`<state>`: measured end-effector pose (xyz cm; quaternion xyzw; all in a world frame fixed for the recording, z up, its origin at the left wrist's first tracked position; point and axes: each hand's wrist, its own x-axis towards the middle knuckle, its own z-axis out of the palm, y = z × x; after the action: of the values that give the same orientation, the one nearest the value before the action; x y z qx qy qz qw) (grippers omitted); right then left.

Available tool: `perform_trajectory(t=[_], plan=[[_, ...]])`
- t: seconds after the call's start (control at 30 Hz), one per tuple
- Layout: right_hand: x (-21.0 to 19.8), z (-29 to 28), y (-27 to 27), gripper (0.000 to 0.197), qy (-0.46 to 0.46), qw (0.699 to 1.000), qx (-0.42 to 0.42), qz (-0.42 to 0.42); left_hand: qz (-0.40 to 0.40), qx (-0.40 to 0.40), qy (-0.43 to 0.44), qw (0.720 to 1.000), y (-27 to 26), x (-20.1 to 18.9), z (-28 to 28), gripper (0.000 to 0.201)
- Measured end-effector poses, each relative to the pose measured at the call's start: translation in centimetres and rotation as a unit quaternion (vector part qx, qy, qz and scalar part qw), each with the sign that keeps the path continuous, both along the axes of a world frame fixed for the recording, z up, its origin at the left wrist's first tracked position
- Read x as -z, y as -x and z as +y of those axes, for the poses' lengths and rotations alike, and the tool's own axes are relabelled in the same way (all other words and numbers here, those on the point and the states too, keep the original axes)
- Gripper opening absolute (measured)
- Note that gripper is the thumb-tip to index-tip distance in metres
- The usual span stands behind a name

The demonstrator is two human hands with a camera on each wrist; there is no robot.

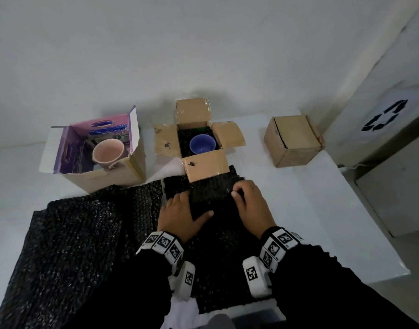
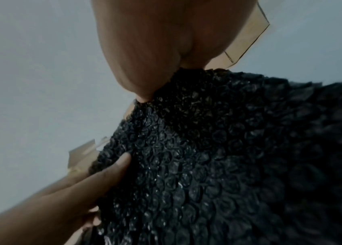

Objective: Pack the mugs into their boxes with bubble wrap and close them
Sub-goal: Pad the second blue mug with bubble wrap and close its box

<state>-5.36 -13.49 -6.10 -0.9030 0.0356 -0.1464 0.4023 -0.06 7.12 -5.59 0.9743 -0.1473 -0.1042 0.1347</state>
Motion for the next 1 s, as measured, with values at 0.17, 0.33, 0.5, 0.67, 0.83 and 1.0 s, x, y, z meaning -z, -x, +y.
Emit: perform_trajectory(t=[0.17, 0.33, 0.5, 0.67, 0.83, 1.0], plan=[[-1.6, -0.4, -0.7, 0.016, -0.115, 0.992, 0.010, 0.057, 0.165, -0.034, 0.215, 0.962, -0.3, -1.1, -1.3, 0.046], [-4.0, -1.9, -1.6, 0.090, 0.094, 0.987, -0.131, 0.010, 0.171, 0.086, 0.204, 0.960, -0.6, -3.7, -2.1, 0.029], [-4.8, -2.8, -4.0, 0.038, 0.173, 0.954, -0.205, 0.136, 0.136, 0.156, 0.188, 0.960, -1.5, -5.9, -1.7, 0.045], [-7.1, -2.5, -4.7, 0.014, 0.050, 0.978, -0.168, 0.116, 0.067, 0.194, 0.035, 0.978, -2.6, -7.5, -0.7, 0.053], [-9.9, -2.3, -5.3, 0.012, 0.064, 0.979, -0.165, 0.104, 0.054, 0.139, 0.116, 0.982, -4.2, -7.9, 0.0, 0.026], [-12.3, -3.1, -5.7, 0.043, 0.099, 0.955, -0.223, 0.169, 0.030, 0.115, 0.150, 0.981, -5.4, -8.5, 0.2, 0.022]])
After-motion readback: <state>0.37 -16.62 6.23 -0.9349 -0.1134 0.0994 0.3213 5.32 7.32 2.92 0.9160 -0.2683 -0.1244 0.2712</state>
